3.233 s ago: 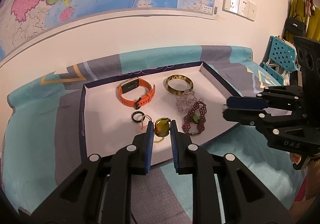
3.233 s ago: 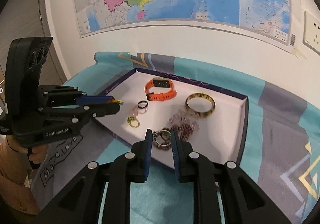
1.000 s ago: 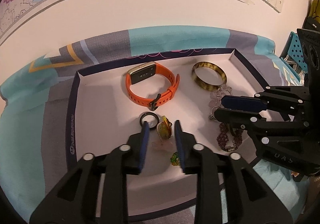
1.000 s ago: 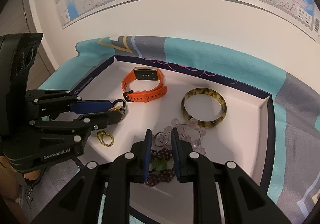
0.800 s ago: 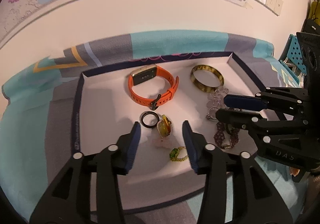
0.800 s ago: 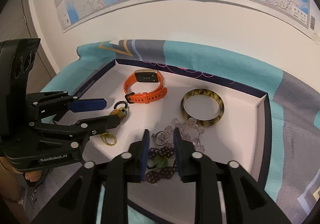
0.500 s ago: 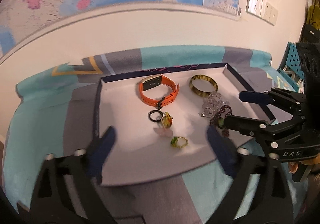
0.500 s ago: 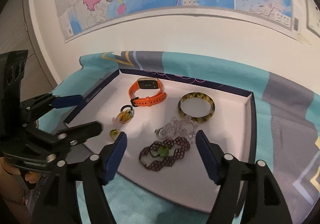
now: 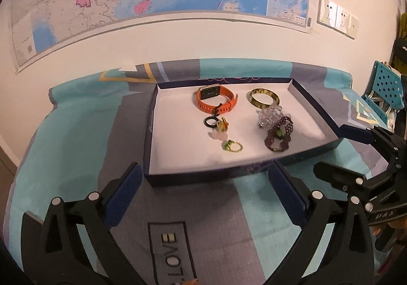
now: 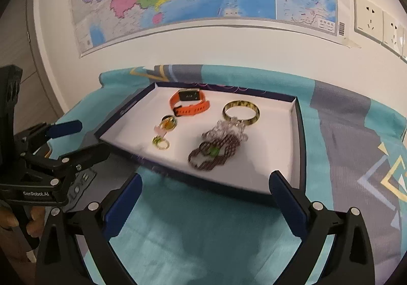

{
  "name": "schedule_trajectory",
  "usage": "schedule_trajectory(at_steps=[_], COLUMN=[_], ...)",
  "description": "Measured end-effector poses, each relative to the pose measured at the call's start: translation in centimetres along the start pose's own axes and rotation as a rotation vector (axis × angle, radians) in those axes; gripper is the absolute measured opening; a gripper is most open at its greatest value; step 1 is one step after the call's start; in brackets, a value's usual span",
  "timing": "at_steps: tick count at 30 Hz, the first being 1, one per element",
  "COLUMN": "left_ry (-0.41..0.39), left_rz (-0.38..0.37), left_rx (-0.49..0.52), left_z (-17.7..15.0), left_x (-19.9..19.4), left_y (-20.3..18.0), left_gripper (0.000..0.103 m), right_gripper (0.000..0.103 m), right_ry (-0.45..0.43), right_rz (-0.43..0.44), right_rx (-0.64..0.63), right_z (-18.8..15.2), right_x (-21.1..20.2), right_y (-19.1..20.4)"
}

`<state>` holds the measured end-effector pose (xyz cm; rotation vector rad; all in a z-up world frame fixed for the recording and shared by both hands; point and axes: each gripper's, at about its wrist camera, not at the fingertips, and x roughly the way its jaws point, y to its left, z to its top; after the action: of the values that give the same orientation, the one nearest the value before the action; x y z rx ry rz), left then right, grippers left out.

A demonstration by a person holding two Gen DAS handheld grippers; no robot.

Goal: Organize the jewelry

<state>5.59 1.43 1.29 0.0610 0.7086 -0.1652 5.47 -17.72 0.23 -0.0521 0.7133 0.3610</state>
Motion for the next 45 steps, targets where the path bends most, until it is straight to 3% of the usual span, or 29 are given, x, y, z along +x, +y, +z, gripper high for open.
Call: schedule_trajectory(at_steps=[10, 45], left_ry=[0.024, 0.028], left_rz=[-0.005, 0.035], left_rx=[-0.067, -0.062], left_z=[-1.7, -3.3], left_x=[-0.9, -2.7], left_y=[-0.1, -0.5], left_gripper=[0.097, 0.097], right_gripper=[0.097, 0.097], right_ry=[0.009, 0.001], right_rz=[0.003, 0.0], right_rx=[0.027, 0.02], right_z=[-1.7, -3.2], right_x=[-1.2, -2.9], right_y=[0.8, 2.3])
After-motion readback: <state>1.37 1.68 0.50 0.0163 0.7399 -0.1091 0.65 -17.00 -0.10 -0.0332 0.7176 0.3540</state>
